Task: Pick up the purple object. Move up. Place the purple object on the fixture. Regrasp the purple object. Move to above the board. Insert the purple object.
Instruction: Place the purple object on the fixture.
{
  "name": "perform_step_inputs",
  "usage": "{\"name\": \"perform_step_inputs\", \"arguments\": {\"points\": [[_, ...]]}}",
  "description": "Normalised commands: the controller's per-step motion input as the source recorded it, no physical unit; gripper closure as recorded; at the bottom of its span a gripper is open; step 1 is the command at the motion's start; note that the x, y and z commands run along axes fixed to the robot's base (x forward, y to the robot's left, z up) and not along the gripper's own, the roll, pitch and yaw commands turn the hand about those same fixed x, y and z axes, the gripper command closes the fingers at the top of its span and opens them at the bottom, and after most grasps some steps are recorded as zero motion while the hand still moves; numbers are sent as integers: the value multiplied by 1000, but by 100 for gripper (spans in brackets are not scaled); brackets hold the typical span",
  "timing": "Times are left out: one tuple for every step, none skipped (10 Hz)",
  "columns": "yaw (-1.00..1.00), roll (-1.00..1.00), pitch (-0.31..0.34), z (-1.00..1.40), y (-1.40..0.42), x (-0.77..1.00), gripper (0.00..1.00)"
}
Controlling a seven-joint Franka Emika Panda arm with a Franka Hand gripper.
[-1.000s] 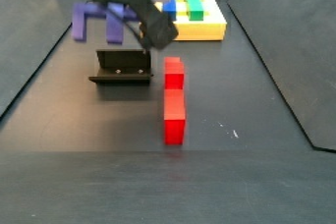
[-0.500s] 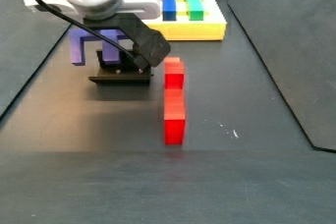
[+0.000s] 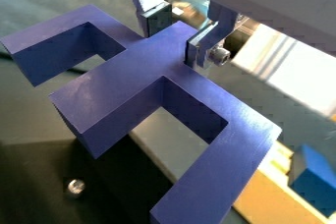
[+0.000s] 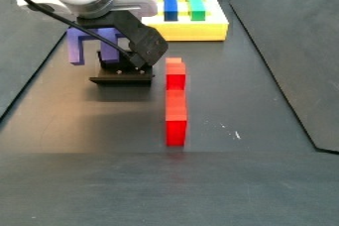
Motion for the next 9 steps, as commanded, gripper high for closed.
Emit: {"name": "perform_step_inputs", "arguments": {"points": [[-449,-426,-191,0,80,154,100],[-360,-246,-143,-17,129,94,100],[-151,-66,-143,-29,103,-34,100],[0,0,-40,0,74,-89,100],[91,166,0,-57,31,0,100],[94,197,0,-111,26,0,100],[51,209,0,-134,57,-17,100],[0,191,0,-189,60,-23,100],[-114,169,0,-171,11,-6,100]]}}
